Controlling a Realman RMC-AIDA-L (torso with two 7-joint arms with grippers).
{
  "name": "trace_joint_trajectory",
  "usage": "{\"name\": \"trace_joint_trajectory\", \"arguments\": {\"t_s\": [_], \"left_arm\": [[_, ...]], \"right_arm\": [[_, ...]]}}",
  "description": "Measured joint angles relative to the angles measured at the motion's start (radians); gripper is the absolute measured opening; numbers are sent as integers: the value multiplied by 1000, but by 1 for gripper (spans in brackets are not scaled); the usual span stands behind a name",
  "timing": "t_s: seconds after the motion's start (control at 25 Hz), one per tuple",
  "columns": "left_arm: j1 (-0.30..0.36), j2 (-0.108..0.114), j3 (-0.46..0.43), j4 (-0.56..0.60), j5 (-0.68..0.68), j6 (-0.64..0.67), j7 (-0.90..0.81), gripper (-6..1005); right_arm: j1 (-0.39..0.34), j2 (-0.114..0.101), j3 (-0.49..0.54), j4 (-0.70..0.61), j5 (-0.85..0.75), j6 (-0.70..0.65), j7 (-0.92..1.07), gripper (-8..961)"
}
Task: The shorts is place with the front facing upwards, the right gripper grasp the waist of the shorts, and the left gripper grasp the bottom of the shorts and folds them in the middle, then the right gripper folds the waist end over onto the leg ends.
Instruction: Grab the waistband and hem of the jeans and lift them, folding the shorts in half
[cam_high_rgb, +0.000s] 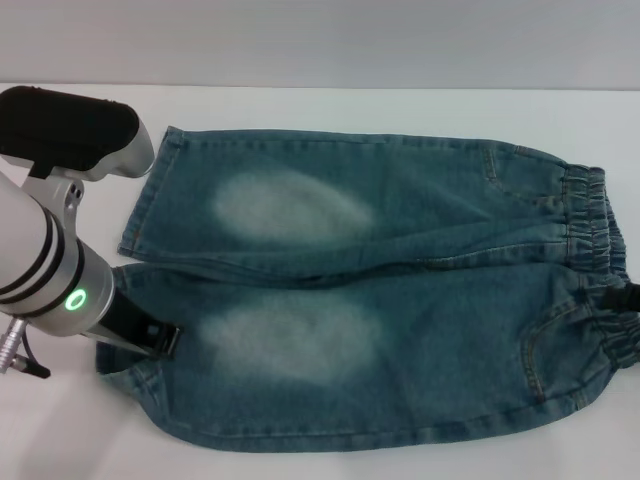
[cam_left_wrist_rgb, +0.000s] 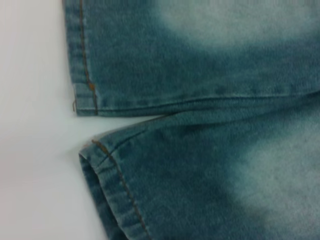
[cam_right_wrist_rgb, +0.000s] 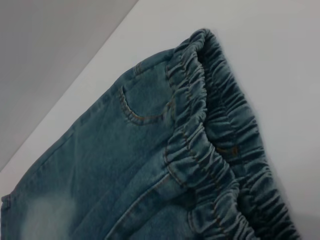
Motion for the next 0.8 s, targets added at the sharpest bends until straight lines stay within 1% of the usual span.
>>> {"name": "trace_joint_trajectory", "arguments": {"t_s": [0.28,0.48,0.8], "left_arm": [[-5,1,-3,0,-1,12,6,0],[-9,0,-5,0,-1,20,13,0],[-15,0,-7,-3,-2,23,14,0]], "right_arm": [[8,-3,-5,11,0,0,-9,680],[13,-4,-10,10,-9,1,-51,679],[33,-3,-12,17,-21,16,-70,341]]}}
